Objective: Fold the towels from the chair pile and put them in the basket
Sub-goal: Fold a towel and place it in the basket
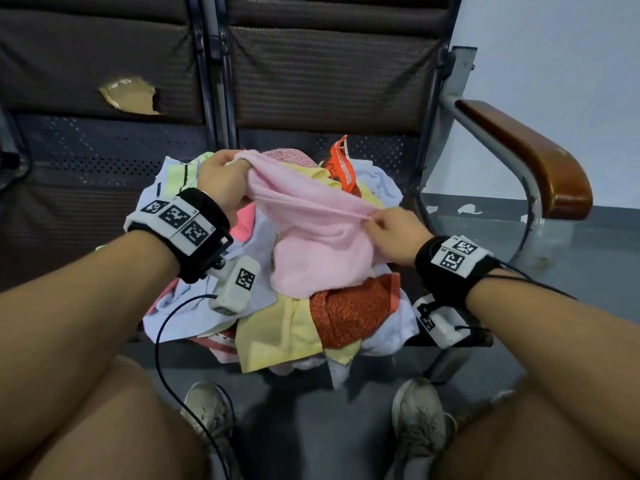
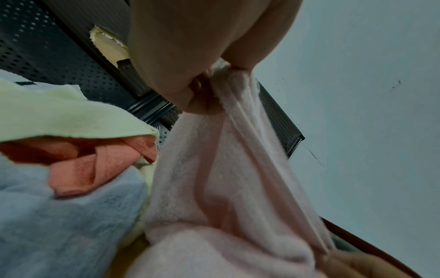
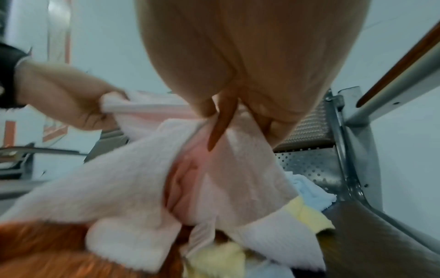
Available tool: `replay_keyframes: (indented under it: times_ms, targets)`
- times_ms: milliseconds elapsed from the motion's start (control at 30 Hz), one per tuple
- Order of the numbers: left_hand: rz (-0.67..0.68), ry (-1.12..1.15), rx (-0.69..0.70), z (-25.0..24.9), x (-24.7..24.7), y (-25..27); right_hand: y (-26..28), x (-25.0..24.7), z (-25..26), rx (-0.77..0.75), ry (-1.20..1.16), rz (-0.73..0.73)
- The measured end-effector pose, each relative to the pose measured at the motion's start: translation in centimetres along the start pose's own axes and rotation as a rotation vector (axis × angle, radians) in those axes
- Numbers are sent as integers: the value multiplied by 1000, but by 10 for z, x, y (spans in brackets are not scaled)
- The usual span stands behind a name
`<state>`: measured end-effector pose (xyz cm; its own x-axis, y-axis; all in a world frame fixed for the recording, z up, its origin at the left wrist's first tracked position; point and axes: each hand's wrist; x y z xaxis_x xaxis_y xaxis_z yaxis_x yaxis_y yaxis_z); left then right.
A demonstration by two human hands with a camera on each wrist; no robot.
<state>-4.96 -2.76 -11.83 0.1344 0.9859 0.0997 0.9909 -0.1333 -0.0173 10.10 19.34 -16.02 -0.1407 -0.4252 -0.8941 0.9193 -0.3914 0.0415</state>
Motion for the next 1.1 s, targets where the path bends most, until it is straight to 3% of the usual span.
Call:
replay_keyframes:
  times_ms: [133,233,333,467,533,700,833,1000,1100]
  targets:
    - [131,24,-88,-4,2,-2,-7,-14,-1,51,-164,-236]
    - [257,65,-151,-4,2,3,-8,-17,-6,73,-295,-265]
    - [158,-5,-107,-2,-2,2,-4,-18,-13,-27,-250,-132]
    - [-12,-9,-10,6,-14,-4,0,-8,-20,-116,211,147]
    - [-65,-50,18,8,-20,-8,0,-6,-20,-91,265,163]
    - [-35,-107,5,9,-21,-11,-7,-21,-21,68,-54,-134]
    - [36,-45,-14,14,-22,-13,-8,-30,-29,42,-190,-272]
    - [179,-121,-50,14,-34,-9,-1,-36,-36,-26,-86,-74]
    - [121,-76,-84,16,-38,-9,4,-40,-36,-45,-35,1]
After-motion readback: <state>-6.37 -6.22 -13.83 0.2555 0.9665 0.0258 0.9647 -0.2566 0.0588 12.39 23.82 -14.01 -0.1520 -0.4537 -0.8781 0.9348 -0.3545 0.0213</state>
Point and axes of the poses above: each hand's wrist, its own y-axis away from the middle knuckle, its own x-axis out of the palm, z = x × y, and after that the axes turned 6 degrees about x, right-handed
